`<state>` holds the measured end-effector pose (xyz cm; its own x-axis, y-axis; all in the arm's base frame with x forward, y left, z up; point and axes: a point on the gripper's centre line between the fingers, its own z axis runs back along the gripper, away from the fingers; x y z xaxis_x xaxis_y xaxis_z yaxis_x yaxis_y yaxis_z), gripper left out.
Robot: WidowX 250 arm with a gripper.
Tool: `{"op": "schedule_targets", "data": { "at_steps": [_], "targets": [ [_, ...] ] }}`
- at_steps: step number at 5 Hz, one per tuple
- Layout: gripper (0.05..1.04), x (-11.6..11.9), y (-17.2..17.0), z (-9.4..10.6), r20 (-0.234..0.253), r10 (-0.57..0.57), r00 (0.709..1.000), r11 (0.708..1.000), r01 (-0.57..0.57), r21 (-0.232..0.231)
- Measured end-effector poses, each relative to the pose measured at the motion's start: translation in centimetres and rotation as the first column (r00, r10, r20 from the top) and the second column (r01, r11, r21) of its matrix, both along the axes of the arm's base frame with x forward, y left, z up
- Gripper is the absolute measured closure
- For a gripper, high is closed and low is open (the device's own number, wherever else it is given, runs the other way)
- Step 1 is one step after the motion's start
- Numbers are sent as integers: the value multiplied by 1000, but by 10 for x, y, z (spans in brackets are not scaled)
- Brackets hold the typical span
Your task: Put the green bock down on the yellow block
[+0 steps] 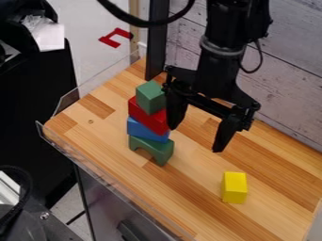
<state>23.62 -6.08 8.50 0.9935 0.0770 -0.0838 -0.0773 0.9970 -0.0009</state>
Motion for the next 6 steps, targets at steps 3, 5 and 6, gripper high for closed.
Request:
{"op": "schedule_targets", "data": {
  "at_steps": [3,5,6],
  "targets": [
    [85,-20,16,7,1,-2,1000,999,2,38],
    [85,-17,34,24,55,4,998,998,-7,67],
    [85,-3,55,35,92,-1,996,995,-8,99]
  ]
}}
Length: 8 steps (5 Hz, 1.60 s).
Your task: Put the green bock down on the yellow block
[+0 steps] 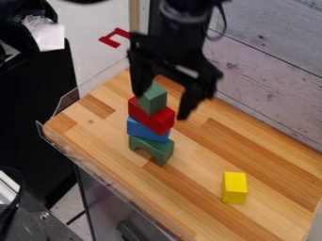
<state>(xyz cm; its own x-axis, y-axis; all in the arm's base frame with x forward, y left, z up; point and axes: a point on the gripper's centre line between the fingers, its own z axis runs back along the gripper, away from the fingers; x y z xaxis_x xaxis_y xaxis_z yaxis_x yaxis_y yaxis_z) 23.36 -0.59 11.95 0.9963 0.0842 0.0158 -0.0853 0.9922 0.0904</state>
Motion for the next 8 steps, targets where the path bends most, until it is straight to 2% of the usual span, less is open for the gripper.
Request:
{"op": "schedule_targets", "data": {
  "at_steps": [1,3,5,6,7,8],
  "targets": [
    [85,10,21,-2,-13,0,1000,1000,0,-3],
    [85,11,42,-5,-23,-9,1000,1000,9,-23],
    [85,7,41,-9,-40,-16,999,999,15,-38],
    [85,11,36,-25,-87,-37,996,998,33,-53],
    [85,21,33,-30,-84,-53,995,997,48,-62],
    [85,27,32,-40,-102,-71,992,995,64,-72]
  ]
}}
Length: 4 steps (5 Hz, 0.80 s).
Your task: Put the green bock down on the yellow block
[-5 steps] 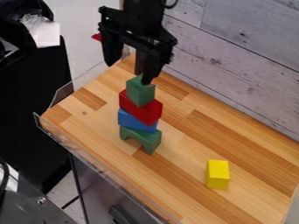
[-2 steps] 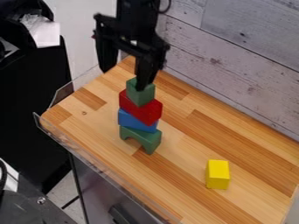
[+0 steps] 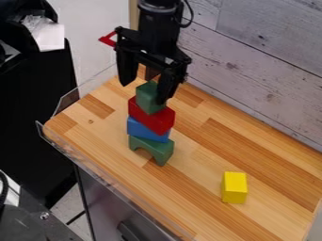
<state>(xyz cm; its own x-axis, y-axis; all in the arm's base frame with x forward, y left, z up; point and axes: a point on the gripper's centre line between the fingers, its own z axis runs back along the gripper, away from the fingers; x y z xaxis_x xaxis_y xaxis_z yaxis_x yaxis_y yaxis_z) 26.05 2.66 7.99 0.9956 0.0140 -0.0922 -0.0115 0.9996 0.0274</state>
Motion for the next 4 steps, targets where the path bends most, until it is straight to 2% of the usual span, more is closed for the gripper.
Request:
{"op": "schedule_targets", "data": {
  "at_steps": [1,2,3,4],
  "targets": [
    [112,0,-2,-3,-9,1,1000,1000,-1,-8],
    [383,3,-3,-9,-3,9,1000,1000,-9,-15],
    [524,3,-2,-8,-3,19,1000,1000,-19,-16],
    [525,1,-2,-9,-6,35,999,999,-35,-10]
  ]
}}
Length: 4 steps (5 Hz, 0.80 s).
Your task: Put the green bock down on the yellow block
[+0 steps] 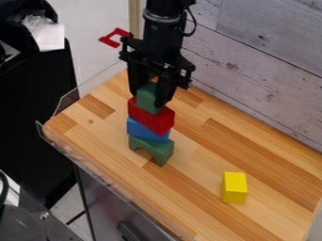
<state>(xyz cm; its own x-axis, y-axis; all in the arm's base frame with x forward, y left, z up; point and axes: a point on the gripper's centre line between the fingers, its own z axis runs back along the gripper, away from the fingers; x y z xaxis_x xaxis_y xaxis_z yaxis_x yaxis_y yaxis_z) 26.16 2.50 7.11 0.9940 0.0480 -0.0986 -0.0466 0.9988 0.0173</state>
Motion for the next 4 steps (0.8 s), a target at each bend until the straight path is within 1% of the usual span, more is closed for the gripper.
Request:
{"op": "schedule_targets", "data": {
  "at_steps": [1,2,3,4],
  "targets": [
    [524,-10,-6,13,7,25,1000,999,-25,37],
    [525,-15,-34,33,87,-22,996,999,18,52],
    [525,-15,-64,34,108,-75,991,997,72,32],
    [525,-8,-87,14,58,-121,991,993,121,5]
  ]
}}
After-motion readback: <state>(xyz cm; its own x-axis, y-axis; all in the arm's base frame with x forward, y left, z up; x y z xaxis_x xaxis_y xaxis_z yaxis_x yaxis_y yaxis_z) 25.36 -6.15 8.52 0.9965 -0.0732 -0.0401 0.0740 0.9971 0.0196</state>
